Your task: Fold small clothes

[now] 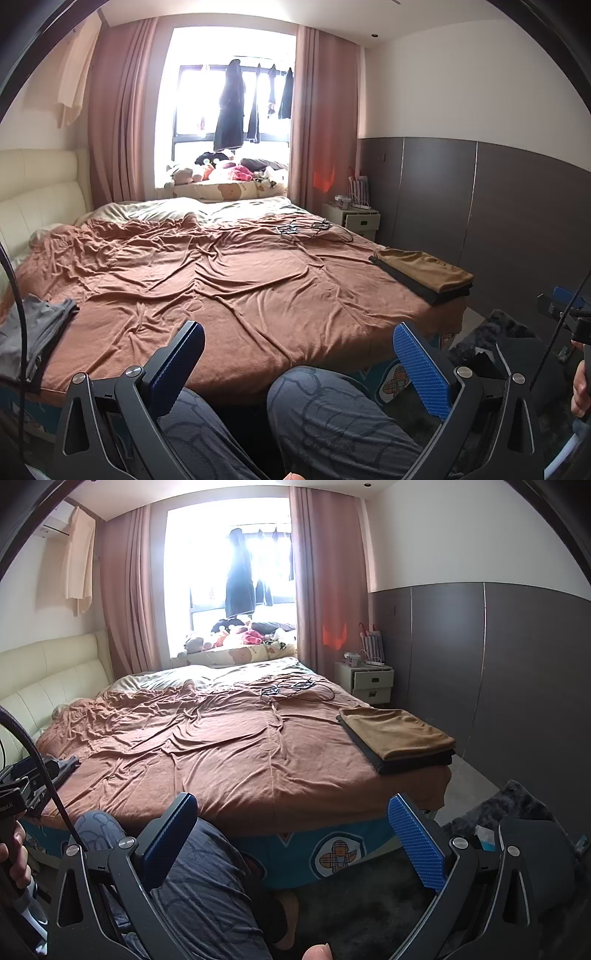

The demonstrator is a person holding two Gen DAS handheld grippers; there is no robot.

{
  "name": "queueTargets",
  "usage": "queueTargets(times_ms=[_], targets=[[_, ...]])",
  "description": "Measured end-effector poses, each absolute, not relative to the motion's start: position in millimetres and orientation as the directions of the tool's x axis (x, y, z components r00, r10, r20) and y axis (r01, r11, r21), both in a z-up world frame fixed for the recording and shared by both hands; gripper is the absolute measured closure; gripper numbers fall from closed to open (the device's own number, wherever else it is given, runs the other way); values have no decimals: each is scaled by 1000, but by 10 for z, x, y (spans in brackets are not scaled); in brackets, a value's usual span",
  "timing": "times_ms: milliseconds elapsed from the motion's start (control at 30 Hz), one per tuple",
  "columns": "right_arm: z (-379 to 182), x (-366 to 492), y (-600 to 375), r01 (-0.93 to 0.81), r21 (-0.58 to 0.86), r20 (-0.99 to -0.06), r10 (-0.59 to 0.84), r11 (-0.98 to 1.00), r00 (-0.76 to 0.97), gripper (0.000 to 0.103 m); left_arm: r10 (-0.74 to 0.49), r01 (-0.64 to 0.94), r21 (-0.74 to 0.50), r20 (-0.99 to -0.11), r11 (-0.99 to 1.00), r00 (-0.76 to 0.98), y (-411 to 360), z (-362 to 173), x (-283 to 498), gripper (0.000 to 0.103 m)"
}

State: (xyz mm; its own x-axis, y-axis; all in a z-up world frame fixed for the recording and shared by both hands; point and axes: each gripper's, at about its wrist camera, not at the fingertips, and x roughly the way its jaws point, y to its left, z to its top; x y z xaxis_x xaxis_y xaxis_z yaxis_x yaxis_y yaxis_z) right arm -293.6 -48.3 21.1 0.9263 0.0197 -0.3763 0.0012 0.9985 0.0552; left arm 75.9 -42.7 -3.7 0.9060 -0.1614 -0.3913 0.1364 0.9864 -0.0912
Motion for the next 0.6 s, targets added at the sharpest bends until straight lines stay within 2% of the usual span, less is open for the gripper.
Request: queueTargets(times_ms=[600], targets=[[226, -2923, -454, 3, 39, -383, 12, 999, 924, 0, -163, 128, -113, -386, 985, 908, -398, 17, 715, 0]])
